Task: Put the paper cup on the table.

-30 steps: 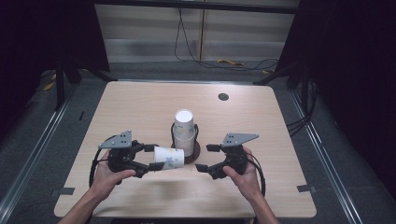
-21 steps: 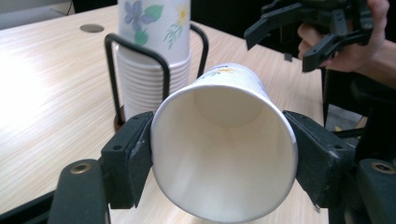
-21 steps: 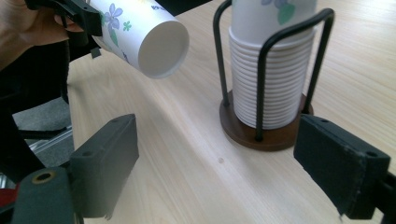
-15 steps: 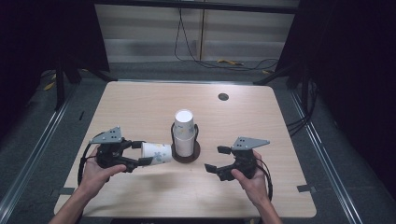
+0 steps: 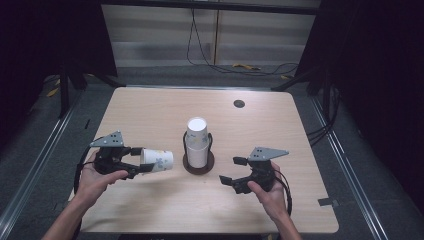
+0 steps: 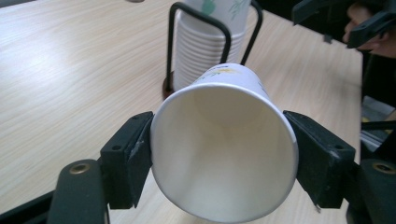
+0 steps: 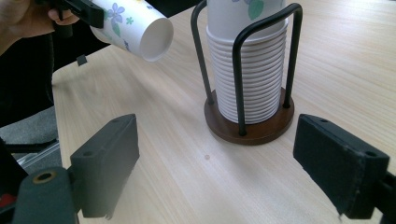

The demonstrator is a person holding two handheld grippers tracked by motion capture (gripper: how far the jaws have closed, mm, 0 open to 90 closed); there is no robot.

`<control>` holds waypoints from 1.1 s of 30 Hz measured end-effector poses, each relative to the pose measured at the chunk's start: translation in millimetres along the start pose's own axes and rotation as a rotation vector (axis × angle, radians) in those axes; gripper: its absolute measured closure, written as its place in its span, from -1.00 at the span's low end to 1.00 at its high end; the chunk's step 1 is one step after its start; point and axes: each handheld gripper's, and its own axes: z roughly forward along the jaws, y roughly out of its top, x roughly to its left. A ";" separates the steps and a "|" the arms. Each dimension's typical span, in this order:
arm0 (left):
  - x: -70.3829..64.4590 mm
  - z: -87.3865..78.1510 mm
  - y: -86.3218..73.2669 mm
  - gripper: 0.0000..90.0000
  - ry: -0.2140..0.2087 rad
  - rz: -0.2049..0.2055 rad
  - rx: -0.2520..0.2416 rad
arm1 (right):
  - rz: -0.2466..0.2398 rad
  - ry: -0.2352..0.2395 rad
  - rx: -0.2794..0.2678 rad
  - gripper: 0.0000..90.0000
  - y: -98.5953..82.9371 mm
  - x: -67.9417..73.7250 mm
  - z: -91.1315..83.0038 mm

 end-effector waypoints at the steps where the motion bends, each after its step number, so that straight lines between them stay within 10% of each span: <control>1: 0.7 0.0 0.2 -0.38 0.003 -0.005 0.008 | 0.001 0.001 0.001 -0.68 -0.2 0.0 0.2; 33: 25.6 14.1 37.7 -0.40 0.144 0.032 0.213 | 0.004 -0.026 -0.002 -0.67 -1.9 -1.8 -1.5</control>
